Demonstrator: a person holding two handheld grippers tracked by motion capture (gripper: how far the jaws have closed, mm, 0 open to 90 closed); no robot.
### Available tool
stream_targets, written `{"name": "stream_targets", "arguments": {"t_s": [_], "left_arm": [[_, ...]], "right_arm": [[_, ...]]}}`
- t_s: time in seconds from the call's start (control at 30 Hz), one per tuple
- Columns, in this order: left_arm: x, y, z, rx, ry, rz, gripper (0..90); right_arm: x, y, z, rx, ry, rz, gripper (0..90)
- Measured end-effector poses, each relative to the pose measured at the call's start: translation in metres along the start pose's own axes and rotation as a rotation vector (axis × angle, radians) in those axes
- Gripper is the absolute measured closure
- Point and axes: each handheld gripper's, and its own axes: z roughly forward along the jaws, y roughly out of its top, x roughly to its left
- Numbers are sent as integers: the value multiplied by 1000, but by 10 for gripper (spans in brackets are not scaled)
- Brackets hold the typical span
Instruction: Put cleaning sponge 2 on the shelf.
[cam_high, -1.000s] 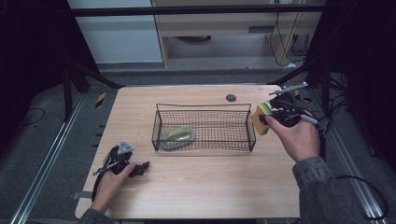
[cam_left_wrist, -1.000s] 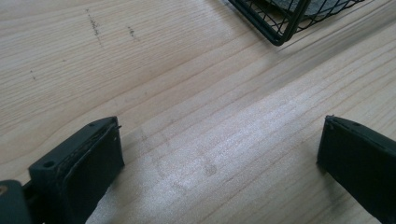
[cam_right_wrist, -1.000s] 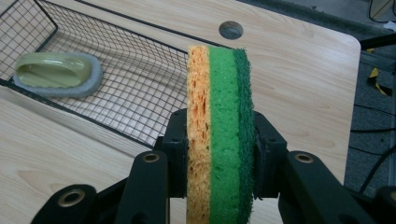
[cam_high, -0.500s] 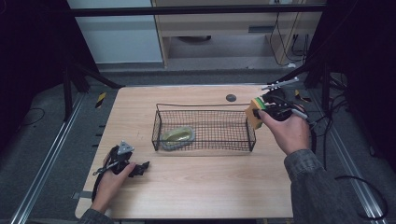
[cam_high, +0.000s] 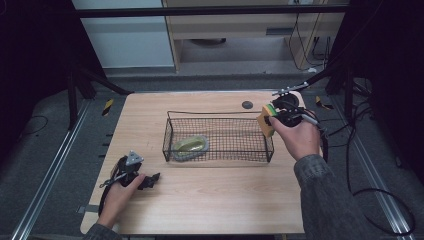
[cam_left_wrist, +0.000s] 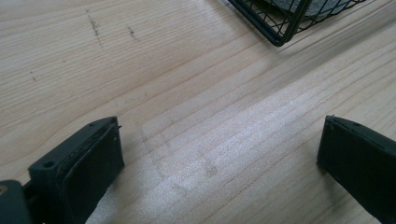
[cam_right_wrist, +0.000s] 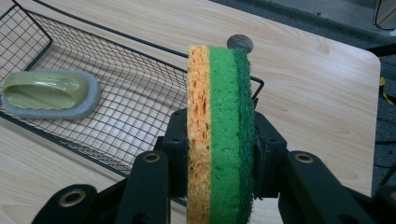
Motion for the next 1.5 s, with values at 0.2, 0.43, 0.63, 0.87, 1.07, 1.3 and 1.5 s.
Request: {"name": "stream_targets", "arguments": {"t_s": [0.2,0.43,0.63,0.87,1.07,1.3,1.5], "left_arm": [[0,0,0,1,0,1,0],[0,0,0,-1,0,-1,0],[0,0,0,0,0,0,0],[0,0,1,-3,0,-3,0],[0,1,1,-1,-1,0,0],[0,1,1,-1,-1,-3,0],[0,1,1,-1,-1,-3,0]], "right_arm": [[3,1,6,4,-4,-1,648],[8,3,11,7,0,-6,648],[9,3,20,22,-5,-3,648],[11,3,31,35,-7,3,648],[12,-1,43,49,-10,0,647],[11,-5,57,65,-13,8,647],[10,-11,69,93,-25,17,646]]}}
